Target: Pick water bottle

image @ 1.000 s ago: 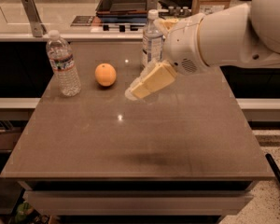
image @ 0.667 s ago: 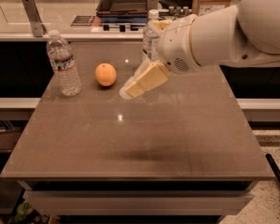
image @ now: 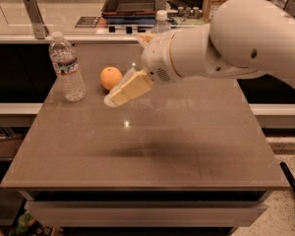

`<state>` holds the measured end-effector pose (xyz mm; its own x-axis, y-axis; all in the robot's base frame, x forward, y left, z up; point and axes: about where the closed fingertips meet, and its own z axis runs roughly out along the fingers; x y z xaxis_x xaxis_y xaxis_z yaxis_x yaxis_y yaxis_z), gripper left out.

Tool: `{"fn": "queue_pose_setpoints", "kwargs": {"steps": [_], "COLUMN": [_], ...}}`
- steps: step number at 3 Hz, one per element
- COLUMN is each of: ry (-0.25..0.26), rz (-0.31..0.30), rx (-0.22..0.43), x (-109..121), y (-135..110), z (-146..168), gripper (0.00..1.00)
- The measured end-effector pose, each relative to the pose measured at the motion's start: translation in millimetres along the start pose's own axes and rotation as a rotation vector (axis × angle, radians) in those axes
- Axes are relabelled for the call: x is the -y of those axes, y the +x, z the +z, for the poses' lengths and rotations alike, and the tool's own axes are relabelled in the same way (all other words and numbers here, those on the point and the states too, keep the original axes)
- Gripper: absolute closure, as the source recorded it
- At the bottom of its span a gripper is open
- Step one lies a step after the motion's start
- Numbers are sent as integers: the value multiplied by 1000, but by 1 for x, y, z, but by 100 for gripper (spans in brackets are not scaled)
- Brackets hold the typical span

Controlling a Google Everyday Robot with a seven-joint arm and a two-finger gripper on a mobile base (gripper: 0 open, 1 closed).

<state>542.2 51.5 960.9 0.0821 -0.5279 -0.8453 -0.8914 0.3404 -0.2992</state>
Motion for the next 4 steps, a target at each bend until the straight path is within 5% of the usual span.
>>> {"fn": "queue_pose_setpoints", "kwargs": {"steps": [4], "ry": [-55], "rz": [76], "rx": [230], "x": [-1], "y": [-26], "z": [111], "gripper": [0]}}
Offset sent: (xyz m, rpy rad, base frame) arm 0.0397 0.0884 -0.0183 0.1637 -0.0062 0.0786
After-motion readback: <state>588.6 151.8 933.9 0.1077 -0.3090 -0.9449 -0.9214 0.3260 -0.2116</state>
